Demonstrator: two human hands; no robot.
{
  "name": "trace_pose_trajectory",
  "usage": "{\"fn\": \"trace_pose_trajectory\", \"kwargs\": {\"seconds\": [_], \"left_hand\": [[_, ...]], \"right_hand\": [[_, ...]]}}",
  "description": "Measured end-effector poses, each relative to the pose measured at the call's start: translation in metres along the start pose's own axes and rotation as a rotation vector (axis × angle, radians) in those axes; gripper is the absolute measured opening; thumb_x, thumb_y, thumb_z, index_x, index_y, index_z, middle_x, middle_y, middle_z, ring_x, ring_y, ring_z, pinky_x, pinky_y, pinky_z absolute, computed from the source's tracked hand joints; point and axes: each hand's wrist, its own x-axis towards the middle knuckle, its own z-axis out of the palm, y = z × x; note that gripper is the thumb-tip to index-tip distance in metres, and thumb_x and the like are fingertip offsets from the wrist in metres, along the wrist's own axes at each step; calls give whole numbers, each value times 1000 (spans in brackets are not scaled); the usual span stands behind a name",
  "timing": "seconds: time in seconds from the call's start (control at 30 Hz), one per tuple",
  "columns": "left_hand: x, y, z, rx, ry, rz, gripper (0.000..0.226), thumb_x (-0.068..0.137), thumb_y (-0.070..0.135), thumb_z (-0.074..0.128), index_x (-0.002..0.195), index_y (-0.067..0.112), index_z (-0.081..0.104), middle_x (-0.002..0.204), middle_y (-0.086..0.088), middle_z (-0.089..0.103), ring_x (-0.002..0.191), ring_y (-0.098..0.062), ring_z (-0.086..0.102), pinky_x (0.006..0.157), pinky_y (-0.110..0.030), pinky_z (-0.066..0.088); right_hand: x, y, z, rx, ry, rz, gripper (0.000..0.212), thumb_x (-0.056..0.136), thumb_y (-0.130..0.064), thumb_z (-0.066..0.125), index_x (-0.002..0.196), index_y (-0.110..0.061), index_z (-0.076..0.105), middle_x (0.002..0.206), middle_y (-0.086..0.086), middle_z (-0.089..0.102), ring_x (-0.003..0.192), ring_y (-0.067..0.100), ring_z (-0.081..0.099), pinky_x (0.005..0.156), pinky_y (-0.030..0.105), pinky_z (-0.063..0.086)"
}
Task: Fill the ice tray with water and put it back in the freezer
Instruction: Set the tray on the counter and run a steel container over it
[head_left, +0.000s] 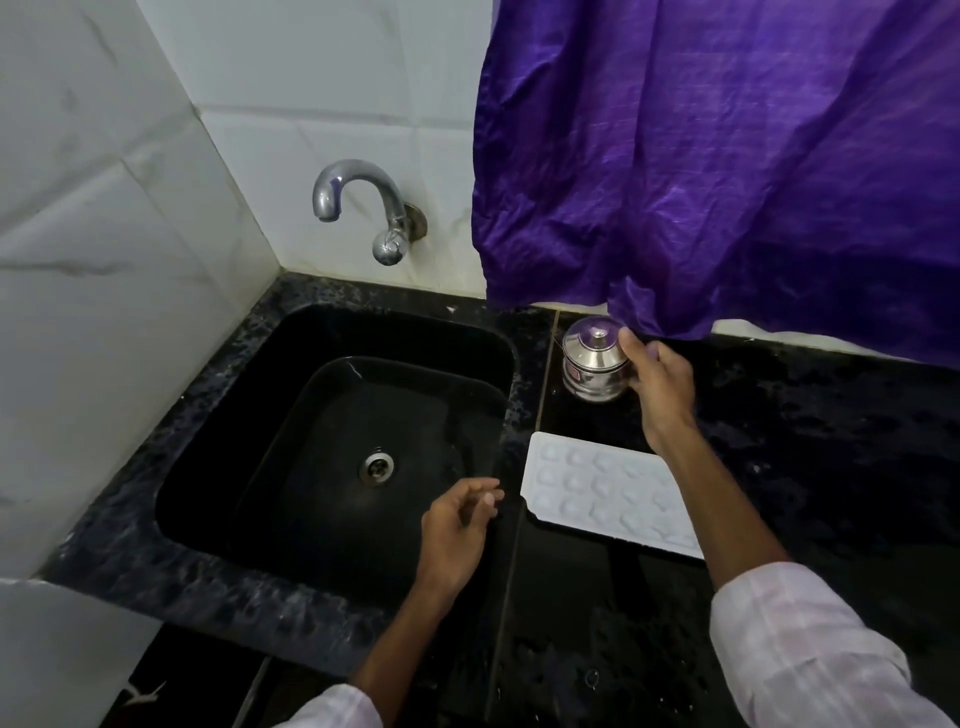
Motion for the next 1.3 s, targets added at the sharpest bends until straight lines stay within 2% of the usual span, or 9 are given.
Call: {"fn": "trace_pose_trajectory", "kwargs": {"seconds": [0.13, 0.2, 0.33, 0.4, 0.57, 0.8, 0.93, 1.13, 1.3], "left_hand": [[2, -1, -1, -3, -47, 2, 19, 97, 13, 60, 104, 26, 72, 97, 9, 77, 87, -5, 71, 85, -30, 57], [3, 0, -1, 0, -69, 18, 20, 97, 14, 60, 103, 30, 71, 99, 10, 77, 88, -5, 71, 85, -30, 58], [4, -1, -3, 32, -128, 54, 23, 97, 17, 61, 98, 38, 70, 97, 11, 76, 88, -3, 71, 84, -32, 59], [5, -4, -4, 70, -141, 73, 19, 97, 17, 61, 102, 32, 72, 96, 11, 75, 88, -2, 70, 85, -31, 59], [12, -6, -9, 201, -210, 165, 20, 96, 13, 60, 112, 18, 72, 103, 9, 73, 93, 6, 64, 82, -5, 47], [22, -7, 2, 240, -187, 209, 21, 94, 11, 62, 112, 16, 72, 109, 3, 73, 95, -3, 67, 86, -13, 49], [29, -7, 9, 297, -149, 184, 22, 94, 11, 62, 114, 14, 71, 112, -1, 72, 93, -7, 66, 77, 1, 42], [31, -8, 19, 347, -123, 177, 23, 93, 10, 63, 115, 12, 70, 113, -3, 71, 91, -7, 65, 74, 3, 41], [32, -7, 22, 351, -106, 182, 24, 92, 9, 64, 116, 11, 69, 112, -4, 72, 92, -10, 67, 80, -6, 45]], "right_hand": [[-33, -20, -14, -153, -18, -94, 46, 79, -41, 75, 63, -18, 39, 61, -1, 39, 58, 10, 37, 55, 25, 34], [-49, -22, -20, -261, -29, -133, 47, 81, -37, 75, 63, -15, 37, 58, -3, 36, 55, 8, 34, 52, 23, 33], [-73, -15, -27, -467, 17, -172, 51, 79, -38, 77, 59, -15, 36, 55, -5, 37, 54, 9, 34, 55, 26, 35], [-80, -12, -29, -509, 40, -189, 52, 78, -38, 77, 58, -15, 35, 55, -5, 36, 54, 10, 33, 55, 29, 35], [-89, -13, -26, -614, 84, -276, 53, 79, -36, 78, 56, -15, 35, 53, -5, 37, 52, 10, 33, 55, 28, 33], [-90, -14, -17, -787, 27, -411, 55, 79, -33, 78, 55, -19, 31, 50, -9, 36, 49, 9, 33, 60, 23, 28], [-87, -11, -14, -838, 3, -445, 54, 77, -32, 80, 54, -19, 33, 50, -8, 38, 50, 11, 36, 64, 27, 30], [-83, -11, -10, -854, -73, -458, 55, 76, -31, 81, 54, -18, 32, 52, -6, 40, 55, 12, 38, 67, 27, 31], [-80, -11, -10, -882, -108, -453, 55, 76, -33, 80, 54, -20, 32, 54, -7, 40, 58, 12, 37, 66, 27, 29]]}}
